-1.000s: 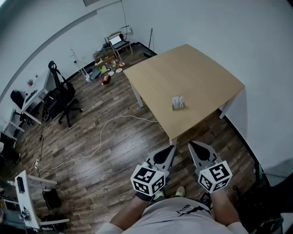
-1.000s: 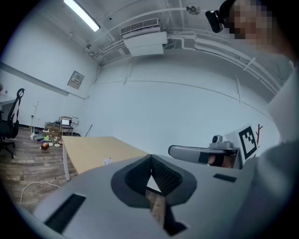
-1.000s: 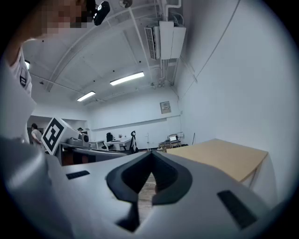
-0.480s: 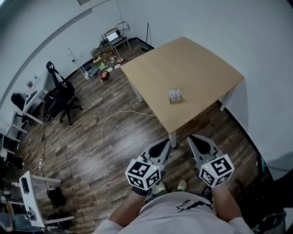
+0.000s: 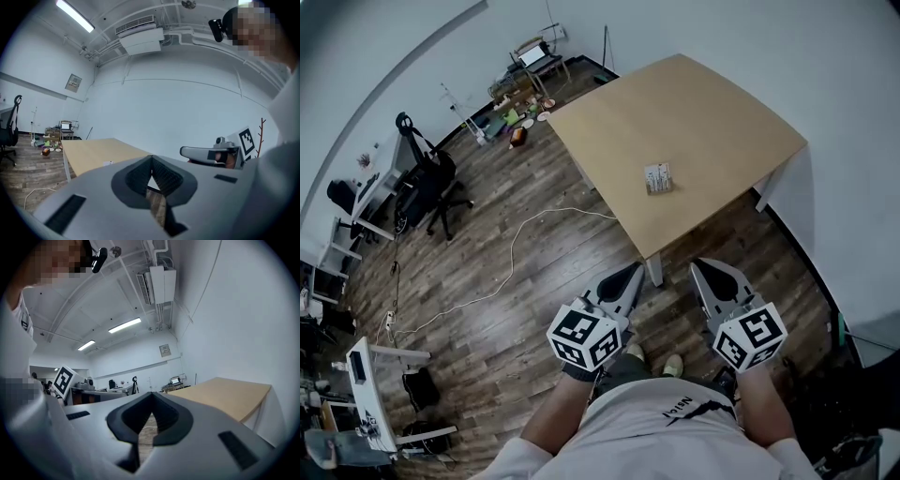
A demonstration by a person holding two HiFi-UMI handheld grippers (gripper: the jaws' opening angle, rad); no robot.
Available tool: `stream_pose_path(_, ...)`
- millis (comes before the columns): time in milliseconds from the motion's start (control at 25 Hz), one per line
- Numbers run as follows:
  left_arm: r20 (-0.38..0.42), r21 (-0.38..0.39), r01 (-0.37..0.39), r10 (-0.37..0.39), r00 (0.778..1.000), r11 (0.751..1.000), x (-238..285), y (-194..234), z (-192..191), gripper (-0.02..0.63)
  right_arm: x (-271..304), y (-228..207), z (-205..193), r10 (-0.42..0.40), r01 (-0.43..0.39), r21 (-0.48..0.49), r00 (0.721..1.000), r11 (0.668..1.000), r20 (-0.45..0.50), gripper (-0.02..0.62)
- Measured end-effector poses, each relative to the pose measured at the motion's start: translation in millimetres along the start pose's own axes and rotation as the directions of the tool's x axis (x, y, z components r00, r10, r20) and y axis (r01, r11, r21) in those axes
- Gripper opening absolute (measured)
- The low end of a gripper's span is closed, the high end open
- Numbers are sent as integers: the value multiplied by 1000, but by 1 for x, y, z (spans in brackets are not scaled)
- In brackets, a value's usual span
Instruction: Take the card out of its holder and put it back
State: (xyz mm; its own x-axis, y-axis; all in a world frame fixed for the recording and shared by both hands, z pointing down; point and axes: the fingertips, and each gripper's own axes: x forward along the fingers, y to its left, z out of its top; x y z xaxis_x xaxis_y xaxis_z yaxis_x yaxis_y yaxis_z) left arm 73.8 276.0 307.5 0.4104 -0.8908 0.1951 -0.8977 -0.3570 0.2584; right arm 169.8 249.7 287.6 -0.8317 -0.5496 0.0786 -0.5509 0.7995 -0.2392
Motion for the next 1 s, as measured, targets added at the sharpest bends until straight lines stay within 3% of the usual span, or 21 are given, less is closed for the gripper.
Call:
stream_pose_path(360, -7, -8, 17, -17, 1000, 1000, 38, 40, 4, 12, 44, -26, -7, -9, 9, 7, 1000, 1000, -21, 12)
stream_pose_path(720, -48, 12, 85, -84, 995, 996, 109, 135, 13, 12, 149, -68, -5, -67, 67, 7, 997, 998, -27, 12)
stream_pose_path(1000, -117, 69, 196, -187, 975, 978, 161, 208, 10, 12, 226, -89, -5, -123, 123, 9, 992, 992, -31, 12)
